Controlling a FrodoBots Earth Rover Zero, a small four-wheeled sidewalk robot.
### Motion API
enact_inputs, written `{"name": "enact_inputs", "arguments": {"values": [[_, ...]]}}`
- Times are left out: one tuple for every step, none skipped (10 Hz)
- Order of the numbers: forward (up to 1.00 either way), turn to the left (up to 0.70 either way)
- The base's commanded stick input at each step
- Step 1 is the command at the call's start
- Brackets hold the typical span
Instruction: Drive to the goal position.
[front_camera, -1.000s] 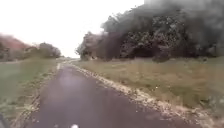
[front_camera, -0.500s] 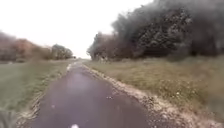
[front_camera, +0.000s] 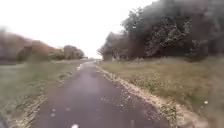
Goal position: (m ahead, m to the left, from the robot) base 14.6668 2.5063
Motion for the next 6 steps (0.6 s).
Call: {"name": "enact_inputs", "arguments": {"values": [[0.7, 0.0], [0.7, 0.0], [0.7, 0.0], [0.7, 0.0], [0.7, 0.0], [0.7, 0.0]]}}
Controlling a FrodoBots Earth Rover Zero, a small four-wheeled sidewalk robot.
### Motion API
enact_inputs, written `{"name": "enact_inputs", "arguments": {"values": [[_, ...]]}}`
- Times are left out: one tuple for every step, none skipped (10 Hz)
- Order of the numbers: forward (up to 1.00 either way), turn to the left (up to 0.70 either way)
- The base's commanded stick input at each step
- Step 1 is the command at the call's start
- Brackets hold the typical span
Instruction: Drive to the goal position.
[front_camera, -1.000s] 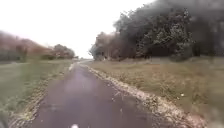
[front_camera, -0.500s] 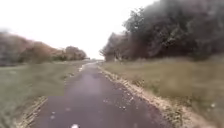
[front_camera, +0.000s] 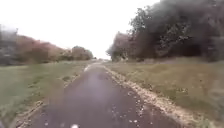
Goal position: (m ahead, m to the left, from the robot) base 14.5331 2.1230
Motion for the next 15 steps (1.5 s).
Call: {"name": "enact_inputs", "arguments": {"values": [[0.7, 0.0], [0.7, 0.0], [0.7, 0.0], [0.7, 0.0], [0.7, 0.0], [0.7, 0.0], [0.7, 0.0], [0.7, 0.0], [0.7, 0.0], [0.7, 0.0], [0.7, 0.0], [0.7, 0.0], [0.7, 0.0], [0.7, 0.0], [0.7, 0.0]]}}
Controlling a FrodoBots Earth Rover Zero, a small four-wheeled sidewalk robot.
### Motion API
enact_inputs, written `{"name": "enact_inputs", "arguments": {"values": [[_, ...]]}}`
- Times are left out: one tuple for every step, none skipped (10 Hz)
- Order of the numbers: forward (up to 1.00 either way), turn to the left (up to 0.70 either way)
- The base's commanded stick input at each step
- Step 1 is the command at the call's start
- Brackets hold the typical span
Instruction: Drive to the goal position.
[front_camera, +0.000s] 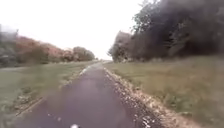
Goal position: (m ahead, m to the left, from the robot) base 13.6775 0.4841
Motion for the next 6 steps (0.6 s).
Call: {"name": "enact_inputs", "arguments": {"values": [[0.7, 0.0], [0.7, 0.0], [0.7, 0.0], [0.7, 0.0], [0.7, 0.0], [0.7, 0.0]]}}
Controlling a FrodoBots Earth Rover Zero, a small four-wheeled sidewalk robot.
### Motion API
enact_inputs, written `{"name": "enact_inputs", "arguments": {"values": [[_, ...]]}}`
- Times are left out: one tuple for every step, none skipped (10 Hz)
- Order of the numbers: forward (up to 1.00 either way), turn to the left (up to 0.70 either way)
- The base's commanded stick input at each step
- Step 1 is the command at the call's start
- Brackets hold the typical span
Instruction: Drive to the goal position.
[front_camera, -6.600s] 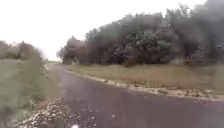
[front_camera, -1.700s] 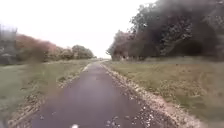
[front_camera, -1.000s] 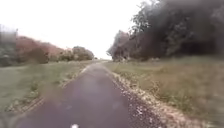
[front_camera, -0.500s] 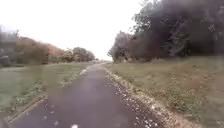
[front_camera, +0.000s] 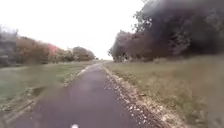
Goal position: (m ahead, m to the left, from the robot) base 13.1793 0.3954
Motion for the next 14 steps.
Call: {"name": "enact_inputs", "arguments": {"values": [[0.7, 0.0], [0.7, 0.0], [0.7, 0.0], [0.7, 0.0], [0.7, 0.0], [0.7, 0.0], [0.7, 0.0], [0.7, 0.0], [0.7, 0.06], [0.7, 0.22], [0.7, 0.35], [0.7, 0.35], [0.7, 0.35], [0.7, 0.35]]}}
